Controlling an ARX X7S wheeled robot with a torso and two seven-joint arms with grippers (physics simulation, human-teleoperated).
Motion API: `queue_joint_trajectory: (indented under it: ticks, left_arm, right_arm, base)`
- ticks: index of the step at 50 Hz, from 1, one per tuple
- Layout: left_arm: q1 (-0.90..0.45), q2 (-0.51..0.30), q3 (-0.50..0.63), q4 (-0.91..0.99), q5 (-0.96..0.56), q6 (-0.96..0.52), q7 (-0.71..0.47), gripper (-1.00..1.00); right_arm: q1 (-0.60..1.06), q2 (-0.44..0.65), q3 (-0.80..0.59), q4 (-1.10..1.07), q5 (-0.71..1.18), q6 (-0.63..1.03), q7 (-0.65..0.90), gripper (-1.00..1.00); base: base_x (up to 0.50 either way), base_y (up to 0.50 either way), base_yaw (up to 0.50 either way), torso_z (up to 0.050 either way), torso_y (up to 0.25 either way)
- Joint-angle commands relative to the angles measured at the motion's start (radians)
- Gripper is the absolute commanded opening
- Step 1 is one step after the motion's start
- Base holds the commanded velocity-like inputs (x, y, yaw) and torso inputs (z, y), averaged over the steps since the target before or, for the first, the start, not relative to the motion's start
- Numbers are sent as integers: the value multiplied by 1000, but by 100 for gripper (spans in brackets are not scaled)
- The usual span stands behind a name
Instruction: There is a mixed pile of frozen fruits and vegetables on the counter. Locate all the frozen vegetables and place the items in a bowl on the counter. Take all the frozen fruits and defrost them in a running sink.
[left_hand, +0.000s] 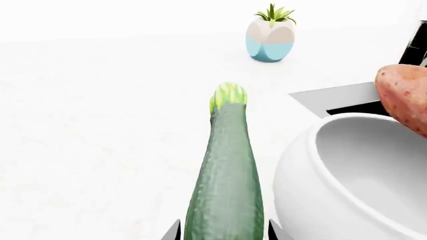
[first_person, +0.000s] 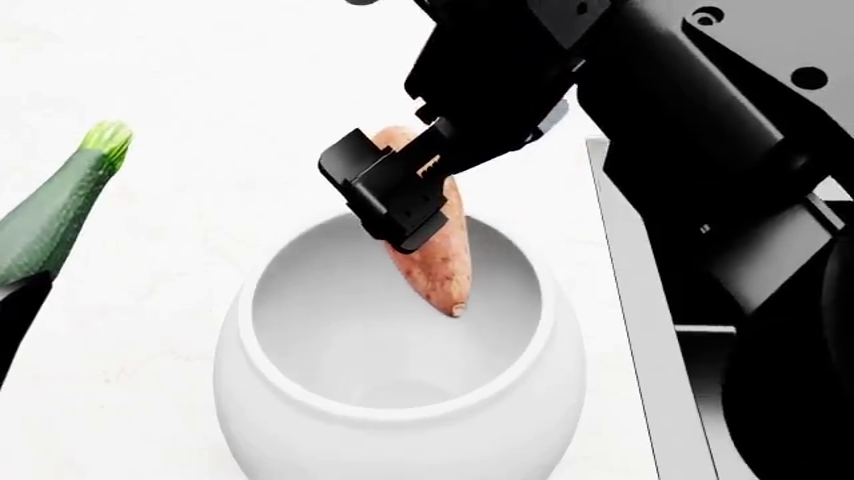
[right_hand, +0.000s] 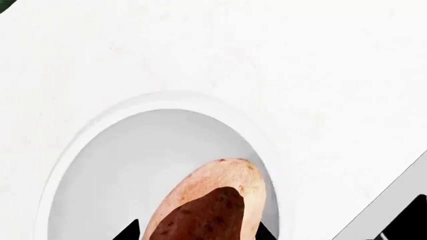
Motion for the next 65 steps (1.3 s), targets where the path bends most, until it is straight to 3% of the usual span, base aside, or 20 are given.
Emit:
queue_joint_trajectory:
  ticks: [1,13,45,46,60,65]
  left_arm:
    - [-14,-4,-7,-11,4,22,16,-100]
    - [79,-25,-51,5,18,58,42,-100]
    - [105,11,-36,-15,42,82,66,-100]
    - [100,7,-37,-17,39,79,68,-100]
    - [63,9,-22,-10,13,66,48,-100]
    - [7,24,8,-16,-3,42,29,-100]
  right_arm:
    - [-23,-25,6,-37,6,29,-15,-100]
    - [-59,-45,10,-44,15,45,-1,-100]
    - [-122,-51,9,-34,6,46,40,-100]
    - [-119,-50,6,-39,5,46,37,100]
    - [-75,-22,60,-61,27,52,80,100]
    - [-26,16,155,-73,72,58,153,100]
  base:
    - [0,0,0,0,0]
    - [0,0,0,0,1]
    - [0,0,0,0,0]
    - [0,0,0,0,0]
    - [0,0,0,0,1]
    - [0,0,-1,0,0]
